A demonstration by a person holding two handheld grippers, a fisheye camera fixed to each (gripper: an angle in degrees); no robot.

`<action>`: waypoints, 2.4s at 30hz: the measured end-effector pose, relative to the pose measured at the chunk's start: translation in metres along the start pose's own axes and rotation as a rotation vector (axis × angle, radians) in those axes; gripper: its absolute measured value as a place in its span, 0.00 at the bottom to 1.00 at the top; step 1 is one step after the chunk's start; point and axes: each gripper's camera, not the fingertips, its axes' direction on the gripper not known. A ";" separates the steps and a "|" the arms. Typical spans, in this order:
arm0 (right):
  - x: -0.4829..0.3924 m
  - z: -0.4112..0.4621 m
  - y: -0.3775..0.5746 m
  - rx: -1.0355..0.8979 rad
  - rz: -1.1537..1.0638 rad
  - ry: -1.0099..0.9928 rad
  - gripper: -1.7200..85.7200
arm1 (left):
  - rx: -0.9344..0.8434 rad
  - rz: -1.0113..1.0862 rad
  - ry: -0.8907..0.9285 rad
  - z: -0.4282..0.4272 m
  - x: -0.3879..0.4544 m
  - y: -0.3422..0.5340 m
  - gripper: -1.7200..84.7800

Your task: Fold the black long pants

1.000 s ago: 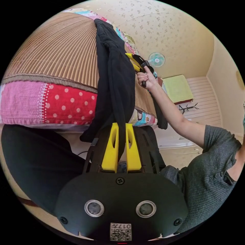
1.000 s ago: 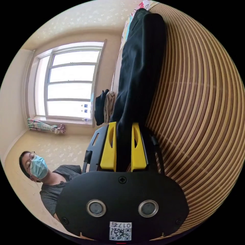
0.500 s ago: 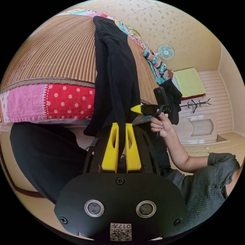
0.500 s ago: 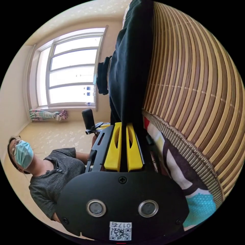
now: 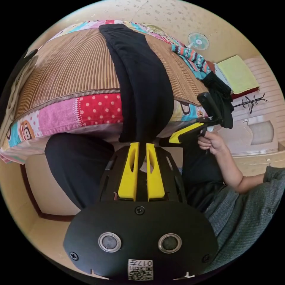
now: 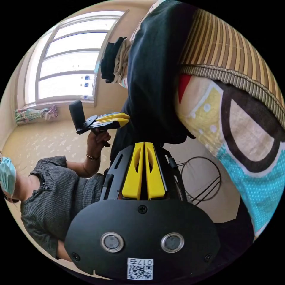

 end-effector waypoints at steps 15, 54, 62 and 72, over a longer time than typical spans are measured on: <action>-0.086 -0.045 -0.068 0.306 0.032 0.545 0.12 | 0.168 -0.080 -0.132 0.030 0.007 -0.099 0.15; -0.072 -0.177 -0.155 0.360 0.004 0.238 0.19 | 0.308 -0.076 0.379 0.005 -0.185 -0.156 0.18; -0.033 -0.224 -0.195 0.332 0.065 0.154 0.20 | 0.216 -0.141 0.358 0.021 -0.225 -0.210 0.21; -0.006 -0.267 -0.236 0.257 0.054 -0.032 0.16 | 0.170 -0.160 0.472 0.042 -0.248 -0.249 0.15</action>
